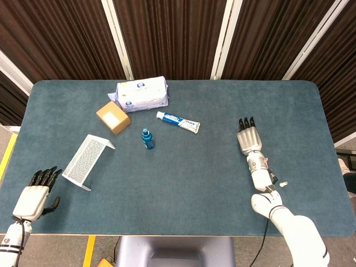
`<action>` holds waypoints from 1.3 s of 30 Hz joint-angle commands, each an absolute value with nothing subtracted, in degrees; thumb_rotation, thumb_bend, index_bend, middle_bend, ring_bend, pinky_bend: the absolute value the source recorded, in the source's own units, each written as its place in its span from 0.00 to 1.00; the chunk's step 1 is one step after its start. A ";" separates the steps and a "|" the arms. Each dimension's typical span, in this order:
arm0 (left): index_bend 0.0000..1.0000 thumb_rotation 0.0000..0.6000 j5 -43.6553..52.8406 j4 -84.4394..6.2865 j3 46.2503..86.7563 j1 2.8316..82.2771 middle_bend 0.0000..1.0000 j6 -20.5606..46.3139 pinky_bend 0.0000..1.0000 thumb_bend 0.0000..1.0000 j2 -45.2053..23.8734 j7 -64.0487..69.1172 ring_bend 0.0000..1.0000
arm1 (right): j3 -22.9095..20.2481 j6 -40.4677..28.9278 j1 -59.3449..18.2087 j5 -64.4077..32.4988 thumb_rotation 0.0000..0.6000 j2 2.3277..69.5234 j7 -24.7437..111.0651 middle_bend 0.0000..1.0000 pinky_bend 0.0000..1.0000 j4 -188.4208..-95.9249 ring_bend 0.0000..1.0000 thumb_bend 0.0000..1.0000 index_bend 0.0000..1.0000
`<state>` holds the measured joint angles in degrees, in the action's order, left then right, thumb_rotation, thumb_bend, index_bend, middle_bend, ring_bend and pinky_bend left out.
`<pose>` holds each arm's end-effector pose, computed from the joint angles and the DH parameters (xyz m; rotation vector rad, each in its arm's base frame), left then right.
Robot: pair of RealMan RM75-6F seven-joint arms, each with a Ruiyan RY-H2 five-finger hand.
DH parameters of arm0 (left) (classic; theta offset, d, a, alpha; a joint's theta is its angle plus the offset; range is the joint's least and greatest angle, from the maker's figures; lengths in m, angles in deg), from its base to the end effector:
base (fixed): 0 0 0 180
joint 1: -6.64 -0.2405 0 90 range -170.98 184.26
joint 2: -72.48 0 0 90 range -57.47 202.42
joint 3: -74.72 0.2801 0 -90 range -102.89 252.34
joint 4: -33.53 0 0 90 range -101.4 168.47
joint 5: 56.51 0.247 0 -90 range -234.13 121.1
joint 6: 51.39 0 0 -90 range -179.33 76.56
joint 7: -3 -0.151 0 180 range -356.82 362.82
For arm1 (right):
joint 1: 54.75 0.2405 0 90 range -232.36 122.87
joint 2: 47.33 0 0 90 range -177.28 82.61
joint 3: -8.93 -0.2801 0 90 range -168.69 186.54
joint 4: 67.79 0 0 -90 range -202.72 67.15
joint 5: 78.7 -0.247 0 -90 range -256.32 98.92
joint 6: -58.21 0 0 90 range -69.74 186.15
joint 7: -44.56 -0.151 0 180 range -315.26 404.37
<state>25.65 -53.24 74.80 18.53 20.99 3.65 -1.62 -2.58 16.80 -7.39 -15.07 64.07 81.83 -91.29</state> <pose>-0.3622 0.2215 0.0830 -1.5803 -0.9712 -0.7160 -0.2960 -0.4813 -0.0660 1.7433 -0.3895 0.1716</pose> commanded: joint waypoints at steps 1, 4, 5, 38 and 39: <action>0.00 1.00 25.64 -53.22 74.82 18.54 0.00 20.96 0.04 0.45 3.72 -1.50 0.00 | -2.69 16.89 -7.34 -14.76 1.00 64.45 81.83 0.14 0.18 -90.69 0.03 0.46 0.57; 0.00 1.00 25.63 -53.20 74.84 18.57 0.00 20.89 0.04 0.46 3.76 -1.39 0.00 | -3.00 17.03 -7.39 -14.69 1.00 64.69 81.87 0.14 0.18 -90.04 0.03 0.46 0.57; 0.00 1.00 25.64 -53.22 74.87 18.58 0.00 20.85 0.04 0.46 3.78 -1.37 0.00 | -3.15 17.10 -7.41 -14.70 1.00 64.75 81.90 0.14 0.18 -89.83 0.02 0.46 0.57; 0.00 1.00 25.76 -53.41 75.09 18.72 0.00 20.73 0.04 0.46 3.90 -1.33 0.00 | -4.82 16.91 -7.97 -13.00 1.00 64.43 79.63 0.14 0.19 -89.87 0.03 0.46 0.69; 0.00 1.00 25.83 -53.43 75.11 18.71 0.00 20.76 0.04 0.46 3.92 -1.30 0.00 | -4.85 16.72 -8.10 -12.90 1.00 64.14 79.19 0.14 0.19 -90.27 0.03 0.46 0.69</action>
